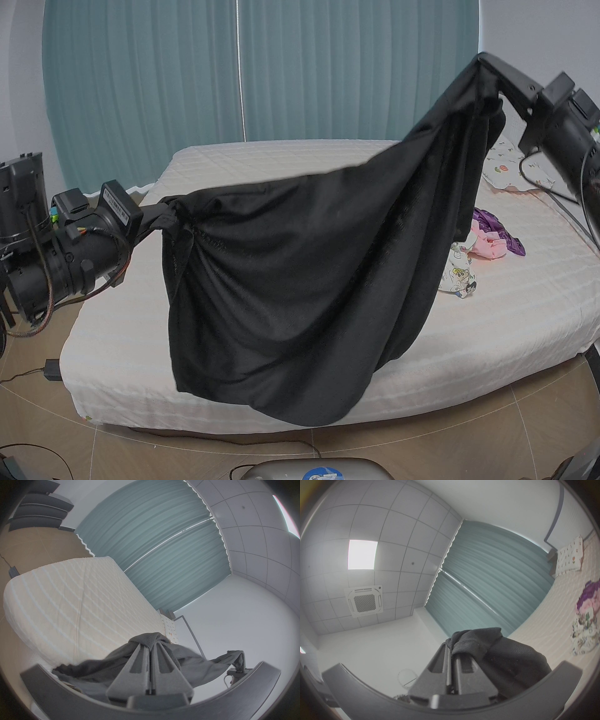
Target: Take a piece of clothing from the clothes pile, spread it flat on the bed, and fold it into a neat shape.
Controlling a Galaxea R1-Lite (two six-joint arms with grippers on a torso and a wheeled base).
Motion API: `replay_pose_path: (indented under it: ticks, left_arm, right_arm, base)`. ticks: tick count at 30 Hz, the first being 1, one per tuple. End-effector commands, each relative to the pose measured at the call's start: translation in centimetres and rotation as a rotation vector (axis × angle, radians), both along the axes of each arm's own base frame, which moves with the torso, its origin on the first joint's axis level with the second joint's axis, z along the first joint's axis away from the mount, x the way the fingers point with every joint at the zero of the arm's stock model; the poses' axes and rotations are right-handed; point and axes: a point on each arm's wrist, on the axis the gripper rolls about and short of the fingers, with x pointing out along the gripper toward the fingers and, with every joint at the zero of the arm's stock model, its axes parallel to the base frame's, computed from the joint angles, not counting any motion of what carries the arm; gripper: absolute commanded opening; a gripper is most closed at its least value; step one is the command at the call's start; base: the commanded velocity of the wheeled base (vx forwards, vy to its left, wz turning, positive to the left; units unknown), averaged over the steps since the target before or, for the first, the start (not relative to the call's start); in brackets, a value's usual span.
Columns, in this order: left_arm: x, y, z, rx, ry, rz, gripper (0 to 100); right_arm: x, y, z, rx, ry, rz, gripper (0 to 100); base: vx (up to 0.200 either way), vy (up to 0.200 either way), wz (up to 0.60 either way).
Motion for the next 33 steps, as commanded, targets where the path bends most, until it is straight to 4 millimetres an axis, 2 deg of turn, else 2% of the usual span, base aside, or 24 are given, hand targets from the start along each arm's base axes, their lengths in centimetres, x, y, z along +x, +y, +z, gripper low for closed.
replay_pose_path:
  ticks: [1,7,14,15,18,20,21,22,23,25,27,30,33]
  left_arm:
    - [7.7,-1.3,-4.0,0.051,0.136,0.057,0]
    - [11.2,-2.4,-6.4,0.069,0.187,0.061,0]
    - [14.0,-2.7,-8.5,0.077,0.224,0.08,0]
    - [14.0,-2.7,-8.5,0.077,0.224,0.08,0]
    - [15.1,-3.0,-10.1,0.09,0.259,0.082,0]
    - [15.6,-3.2,-11.2,0.101,0.279,0.087,0]
    - [15.7,-3.1,-11.2,0.102,0.281,0.088,0]
    - [16.2,-3.1,-12.0,0.107,0.297,0.093,0]
    - [16.3,-3.1,-12.1,0.107,0.298,0.095,0]
    - [17.4,-2.7,-13.8,0.115,0.332,0.11,0]
    - [17.7,-2.6,-14.3,0.117,0.34,0.115,0]
    - [19.4,-2.3,-16.2,0.123,0.364,0.132,0]
    - [20.8,-1.9,-17.2,0.12,0.365,0.149,0]
  right_arm:
    - [12.0,-0.4,-3.9,-0.047,0.161,-0.121,0]
    - [15.5,0.7,-8.5,-0.106,0.244,-0.153,0]
    - [17.5,1.3,-12.4,-0.129,0.289,-0.173,0]
    - [17.5,1.3,-12.4,-0.129,0.289,-0.173,0]
    - [18.5,1.7,-14.7,-0.157,0.312,-0.182,0]
    - [19.0,2.1,-16.6,-0.18,0.35,-0.18,0]
    - [19.0,2.1,-16.7,-0.183,0.352,-0.181,0]
    - [19.4,2.4,-18.2,-0.2,0.374,-0.181,0]
    - [19.5,2.4,-18.3,-0.202,0.375,-0.181,0]
    - [20.2,2.8,-20.9,-0.217,0.404,-0.203,0]
    - [20.3,3.0,-21.5,-0.217,0.407,-0.205,0]
    - [21.0,3.3,-24.2,-0.234,0.452,-0.211,0]
    - [21.5,3.4,-25.4,-0.24,0.471,-0.219,0]
  base:
    - [0.2,0.0,0.0]
    - [0.2,0.0,0.0]
    - [0.2,0.0,0.0]
    - [0.2,0.0,0.0]
    - [0.2,0.0,0.0]
    - [0.0,0.0,0.0]
    - [0.0,0.0,0.0]
    - [0.0,0.0,0.0]
    - [0.0,0.0,0.0]
    - [0.0,0.0,0.0]
    - [0.0,0.0,0.0]
    - [0.0,0.0,0.0]
    - [0.0,0.0,0.0]
